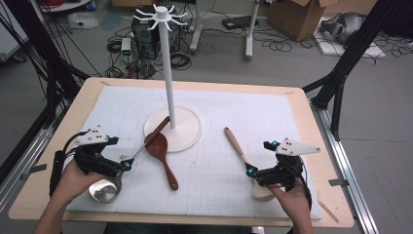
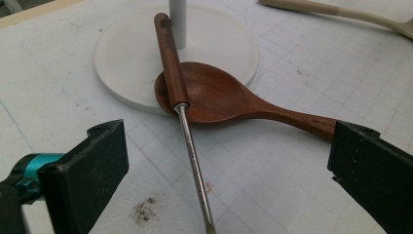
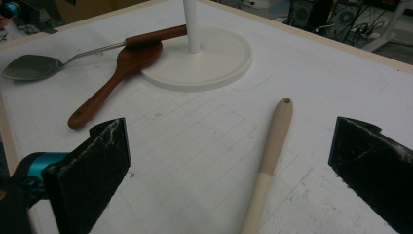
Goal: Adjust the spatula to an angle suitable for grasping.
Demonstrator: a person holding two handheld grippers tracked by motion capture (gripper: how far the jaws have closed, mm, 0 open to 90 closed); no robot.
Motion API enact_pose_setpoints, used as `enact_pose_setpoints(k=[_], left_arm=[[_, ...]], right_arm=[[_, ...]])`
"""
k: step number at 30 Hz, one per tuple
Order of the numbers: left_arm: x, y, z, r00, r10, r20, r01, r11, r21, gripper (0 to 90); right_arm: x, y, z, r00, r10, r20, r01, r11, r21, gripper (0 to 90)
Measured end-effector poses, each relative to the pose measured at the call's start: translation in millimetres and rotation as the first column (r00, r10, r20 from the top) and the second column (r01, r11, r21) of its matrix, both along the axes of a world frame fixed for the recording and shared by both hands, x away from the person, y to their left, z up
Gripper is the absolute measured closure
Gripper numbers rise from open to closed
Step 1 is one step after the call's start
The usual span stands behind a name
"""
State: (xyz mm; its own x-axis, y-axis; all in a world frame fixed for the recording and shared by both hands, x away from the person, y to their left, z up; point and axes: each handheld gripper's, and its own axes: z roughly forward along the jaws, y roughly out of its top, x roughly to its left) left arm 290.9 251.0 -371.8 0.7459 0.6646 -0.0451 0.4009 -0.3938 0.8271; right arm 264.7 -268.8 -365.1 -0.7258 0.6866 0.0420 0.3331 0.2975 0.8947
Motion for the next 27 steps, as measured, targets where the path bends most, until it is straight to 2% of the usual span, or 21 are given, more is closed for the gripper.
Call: enact_pose_setpoints(k=[12,20,24,27], left_arm=[[0.0,-0.3,0.1,0.9999,-0.015,-0.006,0.015,0.9999,0.004,1.9],[-1.8,3.7,3.0,0.9999,0.01,0.006,-0.01,0.9999,0.0,2.7],[0.6,4.5,0.0,0.9999,0.012,0.0,-0.012,0.9999,0.009,11.2],[2.7,4.8,-1.5,0.9998,0.018,-0.002,-0.018,0.9997,0.016,13.1]], right_arm=[[-3.1,-6.3,2.6,0.9997,-0.024,0.012,0.024,1.0,0.009,0.4],[-3.1,-5.6,3.1,0.9998,-0.018,0.009,0.017,1.0,0.009,0.4],[-3.5,-6.8,3.5,0.9997,-0.022,0.014,0.021,1.0,0.011,0.4],[-3.8,-7.1,3.5,0.9996,-0.024,0.013,0.024,1.0,0.007,0.4]])
